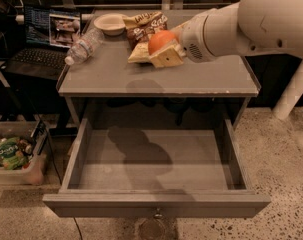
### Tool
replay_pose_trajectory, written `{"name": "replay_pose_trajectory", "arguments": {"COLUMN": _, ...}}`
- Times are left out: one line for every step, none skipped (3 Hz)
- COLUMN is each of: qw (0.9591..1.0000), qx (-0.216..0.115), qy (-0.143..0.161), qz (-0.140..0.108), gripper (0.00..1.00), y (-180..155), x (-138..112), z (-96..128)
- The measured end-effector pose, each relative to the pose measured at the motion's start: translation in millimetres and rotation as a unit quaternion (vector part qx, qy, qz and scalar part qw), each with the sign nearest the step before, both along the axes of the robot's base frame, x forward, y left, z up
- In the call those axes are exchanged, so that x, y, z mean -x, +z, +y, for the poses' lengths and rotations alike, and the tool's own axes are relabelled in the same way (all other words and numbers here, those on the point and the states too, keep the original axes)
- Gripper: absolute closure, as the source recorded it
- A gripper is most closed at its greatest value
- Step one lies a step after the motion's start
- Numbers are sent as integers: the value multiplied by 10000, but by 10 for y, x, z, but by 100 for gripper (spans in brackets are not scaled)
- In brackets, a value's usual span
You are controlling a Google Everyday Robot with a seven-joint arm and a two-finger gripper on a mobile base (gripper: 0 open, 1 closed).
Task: Pick orange from top drawer and place on counter
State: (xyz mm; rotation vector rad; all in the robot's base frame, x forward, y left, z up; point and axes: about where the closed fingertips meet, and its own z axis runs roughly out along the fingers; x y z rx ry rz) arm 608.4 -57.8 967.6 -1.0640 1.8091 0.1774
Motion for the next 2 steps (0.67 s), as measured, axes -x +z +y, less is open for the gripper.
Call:
{"name": "replay_pose_trajectory", "arguments": {"qw": 10000, "qx": 0, "qy": 0, "qz": 0, "gripper": 100, "y": 0, "x": 0, "z": 0}}
{"name": "replay_pose_trajectory", "arguments": {"qw": 9998, "qx": 117, "qy": 124, "qz": -39, "gripper": 100, "y": 14, "x": -88, "z": -36}}
